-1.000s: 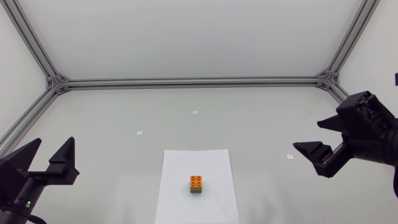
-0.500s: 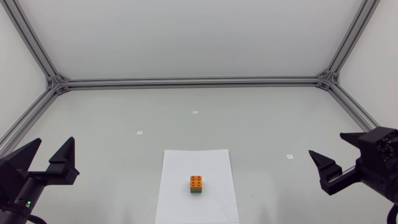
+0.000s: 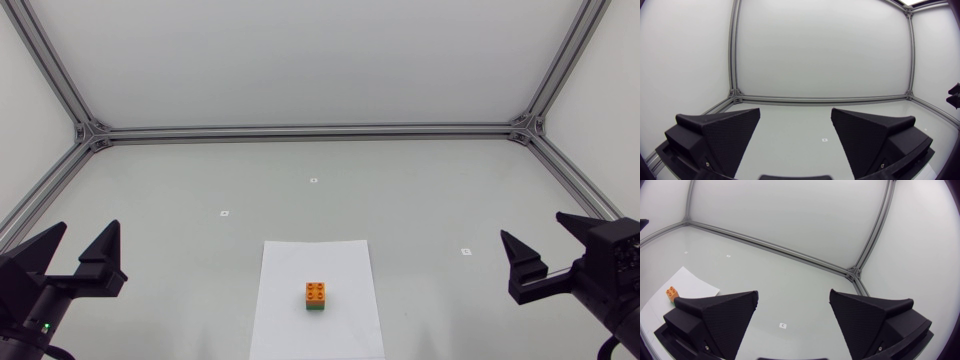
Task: Pick up the orange 2x2 brick with the right arm and stack it on top of the green 2x2 brick in the center
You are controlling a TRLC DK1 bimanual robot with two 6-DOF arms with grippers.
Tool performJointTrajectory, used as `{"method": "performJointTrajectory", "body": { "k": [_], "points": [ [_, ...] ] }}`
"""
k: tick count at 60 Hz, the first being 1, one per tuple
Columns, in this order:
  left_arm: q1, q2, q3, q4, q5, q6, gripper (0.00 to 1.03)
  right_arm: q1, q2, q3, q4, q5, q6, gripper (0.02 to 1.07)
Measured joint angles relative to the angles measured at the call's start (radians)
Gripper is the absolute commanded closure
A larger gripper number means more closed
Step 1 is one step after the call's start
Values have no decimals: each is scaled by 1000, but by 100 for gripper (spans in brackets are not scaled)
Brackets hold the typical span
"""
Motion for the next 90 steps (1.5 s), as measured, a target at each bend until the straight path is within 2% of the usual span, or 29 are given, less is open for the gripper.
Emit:
{"method": "performJointTrajectory", "body": {
  "k": [14, 23, 45, 90],
  "points": [
    [0, 0, 0, 0, 0, 0, 4, 0, -42, -18, 28, 30, 6, 6],
    [0, 0, 0, 0, 0, 0, 4, 0, -92, -79, 113, 33, 85, 6],
    [0, 0, 0, 0, 0, 0, 4, 0, -195, -165, 181, 61, 199, 6],
    [0, 0, 0, 0, 0, 0, 4, 26, -195, -216, 277, 61, 281, 6]
  ]
}}
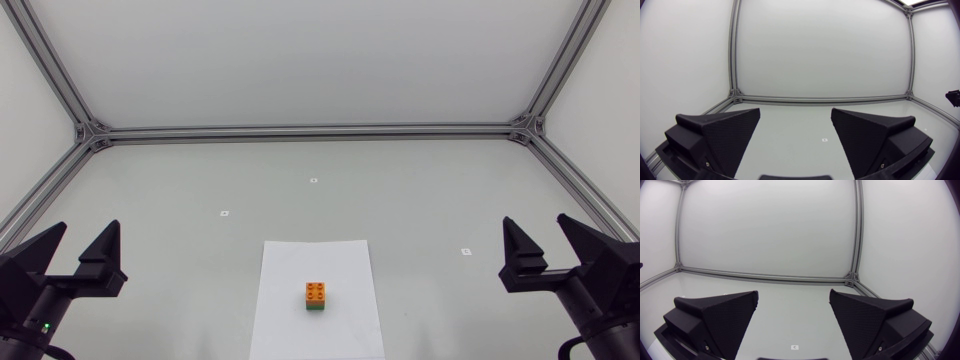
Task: Pick up the orange 2x2 brick with the right arm and stack it on top of the green 2x2 brick in the center
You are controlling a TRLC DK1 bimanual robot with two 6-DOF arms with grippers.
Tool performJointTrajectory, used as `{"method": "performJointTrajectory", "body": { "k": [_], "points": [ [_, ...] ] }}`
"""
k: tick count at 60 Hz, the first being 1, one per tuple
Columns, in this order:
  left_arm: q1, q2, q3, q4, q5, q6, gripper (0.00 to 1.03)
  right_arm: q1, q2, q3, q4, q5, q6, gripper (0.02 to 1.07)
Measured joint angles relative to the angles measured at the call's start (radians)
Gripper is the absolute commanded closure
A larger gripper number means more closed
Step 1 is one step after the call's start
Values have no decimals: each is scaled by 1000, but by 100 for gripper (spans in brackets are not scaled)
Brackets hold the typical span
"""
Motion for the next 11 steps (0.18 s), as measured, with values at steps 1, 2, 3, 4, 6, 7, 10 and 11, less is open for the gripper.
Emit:
{"method": "performJointTrajectory", "body": {
  "k": [1, 2, 3, 4, 6, 7, 10, 11],
  "points": [
    [0, 0, 0, 0, 0, 0, 4, 0, 0, -1, 2, 0, 1, 6],
    [0, 0, 0, 0, 0, 0, 4, 0, 0, -1, 6, 0, 5, 6],
    [0, 0, 0, 0, 0, 0, 4, 0, 0, -2, 8, 0, 7, 6],
    [0, 0, 0, 0, 0, 0, 4, 0, 0, -2, 9, 0, 8, 6],
    [0, 0, 0, 0, 0, 0, 4, 3, 0, -2, 12, 0, 12, 6],
    [0, 0, 0, 0, 0, 0, 4, 4, 0, -2, 13, 0, 14, 6],
    [0, 0, 0, 0, 0, 0, 4, 7, 0, -2, 15, 0, 15, 6],
    [0, 0, 0, 0, 0, 0, 4, 7, 0, -2, 15, 0, 14, 6]
  ]
}}
